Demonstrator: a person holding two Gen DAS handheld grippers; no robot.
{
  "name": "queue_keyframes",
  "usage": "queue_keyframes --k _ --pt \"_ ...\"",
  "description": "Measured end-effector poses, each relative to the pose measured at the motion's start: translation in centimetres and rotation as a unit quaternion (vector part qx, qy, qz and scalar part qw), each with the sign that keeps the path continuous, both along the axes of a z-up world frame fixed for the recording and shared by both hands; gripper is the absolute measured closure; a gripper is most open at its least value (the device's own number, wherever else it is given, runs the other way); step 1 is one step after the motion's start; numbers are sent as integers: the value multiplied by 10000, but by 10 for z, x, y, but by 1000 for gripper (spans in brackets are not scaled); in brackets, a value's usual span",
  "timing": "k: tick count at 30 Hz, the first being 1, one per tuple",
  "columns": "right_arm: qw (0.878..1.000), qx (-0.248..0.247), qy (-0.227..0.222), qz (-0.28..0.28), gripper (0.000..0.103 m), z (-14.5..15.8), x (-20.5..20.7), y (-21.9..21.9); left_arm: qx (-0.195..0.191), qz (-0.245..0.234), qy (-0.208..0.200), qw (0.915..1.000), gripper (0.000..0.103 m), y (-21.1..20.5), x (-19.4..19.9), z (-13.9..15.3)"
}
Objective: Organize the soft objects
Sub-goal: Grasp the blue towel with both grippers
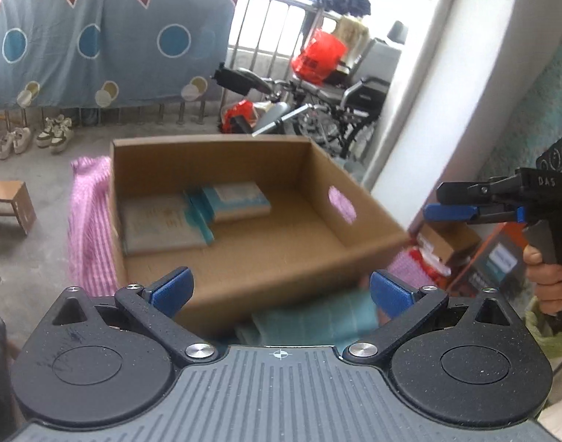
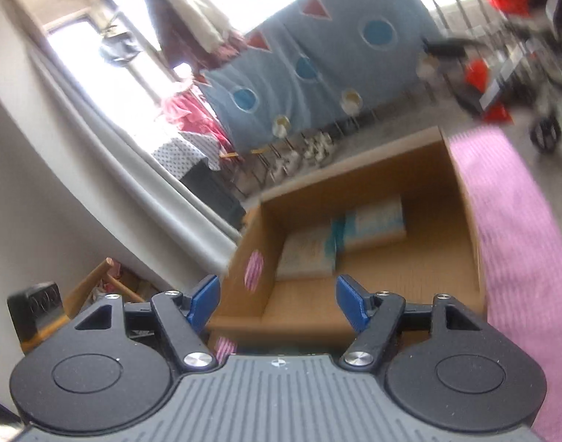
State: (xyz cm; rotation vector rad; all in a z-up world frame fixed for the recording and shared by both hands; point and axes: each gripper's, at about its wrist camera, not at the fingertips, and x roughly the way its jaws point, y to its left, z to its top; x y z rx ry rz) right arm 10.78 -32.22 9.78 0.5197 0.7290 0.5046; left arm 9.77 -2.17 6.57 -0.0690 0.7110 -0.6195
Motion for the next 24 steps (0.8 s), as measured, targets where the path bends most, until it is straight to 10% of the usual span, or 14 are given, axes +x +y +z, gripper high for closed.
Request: queue_keyframes --k 10,24 --pt "9837 991 1337 -677 31 -102 -34 -3 1152 -1310 -500 9834 6 -80 -25 -60" --pt "9753 1498 1421 -785 31 -128 -30 -5 2238 -2003 -634 9517 50 -136 8 -91"
